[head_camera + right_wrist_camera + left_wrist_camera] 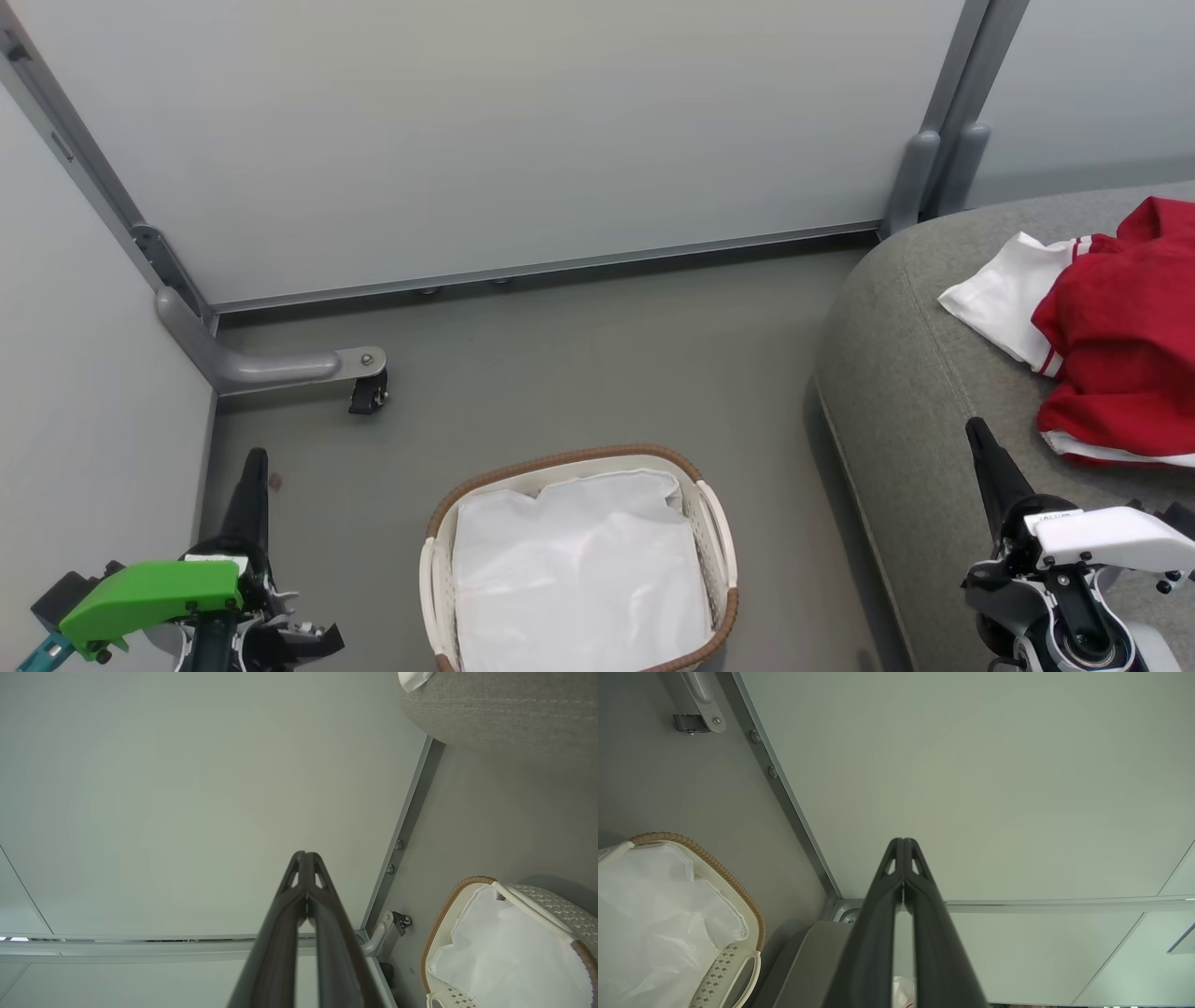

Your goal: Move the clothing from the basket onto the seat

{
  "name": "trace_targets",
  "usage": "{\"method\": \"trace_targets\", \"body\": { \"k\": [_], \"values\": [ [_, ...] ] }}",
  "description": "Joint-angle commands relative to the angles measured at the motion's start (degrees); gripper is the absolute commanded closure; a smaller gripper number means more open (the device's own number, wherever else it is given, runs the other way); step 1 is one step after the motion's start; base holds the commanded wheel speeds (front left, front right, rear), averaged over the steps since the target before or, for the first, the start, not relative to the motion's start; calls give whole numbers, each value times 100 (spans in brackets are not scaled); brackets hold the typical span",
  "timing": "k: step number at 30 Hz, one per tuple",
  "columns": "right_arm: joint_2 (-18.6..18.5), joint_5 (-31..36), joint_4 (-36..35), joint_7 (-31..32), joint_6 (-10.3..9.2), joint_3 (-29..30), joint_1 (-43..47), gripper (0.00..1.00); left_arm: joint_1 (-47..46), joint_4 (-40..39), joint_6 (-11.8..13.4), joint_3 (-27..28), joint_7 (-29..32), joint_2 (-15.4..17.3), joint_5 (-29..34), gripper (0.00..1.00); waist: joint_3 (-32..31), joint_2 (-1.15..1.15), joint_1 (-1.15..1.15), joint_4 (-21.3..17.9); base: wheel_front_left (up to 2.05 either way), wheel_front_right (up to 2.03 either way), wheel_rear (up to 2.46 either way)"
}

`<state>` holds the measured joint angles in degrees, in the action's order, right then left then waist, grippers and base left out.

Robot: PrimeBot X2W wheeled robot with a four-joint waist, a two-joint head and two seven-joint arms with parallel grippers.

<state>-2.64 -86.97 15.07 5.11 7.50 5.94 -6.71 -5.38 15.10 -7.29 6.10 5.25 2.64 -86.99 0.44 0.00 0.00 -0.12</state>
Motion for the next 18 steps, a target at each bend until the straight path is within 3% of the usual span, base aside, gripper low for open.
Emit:
{"method": "trace_targets", "body": {
  "k": [1, 18],
  "values": [
    [-36, -133, -57, 46, -1, 26, 57, 100, -99, -49, -29, 32, 31, 38, -141, 100, -3, 0, 0, 2, 0, 0, 0],
    [-40, -553, -121, 163, -2, 72, 82, 100, -115, -115, -35, 55, 151, 40, -551, 100, -26, 0, 0, 13, 0, 0, 0]
  ]
}}
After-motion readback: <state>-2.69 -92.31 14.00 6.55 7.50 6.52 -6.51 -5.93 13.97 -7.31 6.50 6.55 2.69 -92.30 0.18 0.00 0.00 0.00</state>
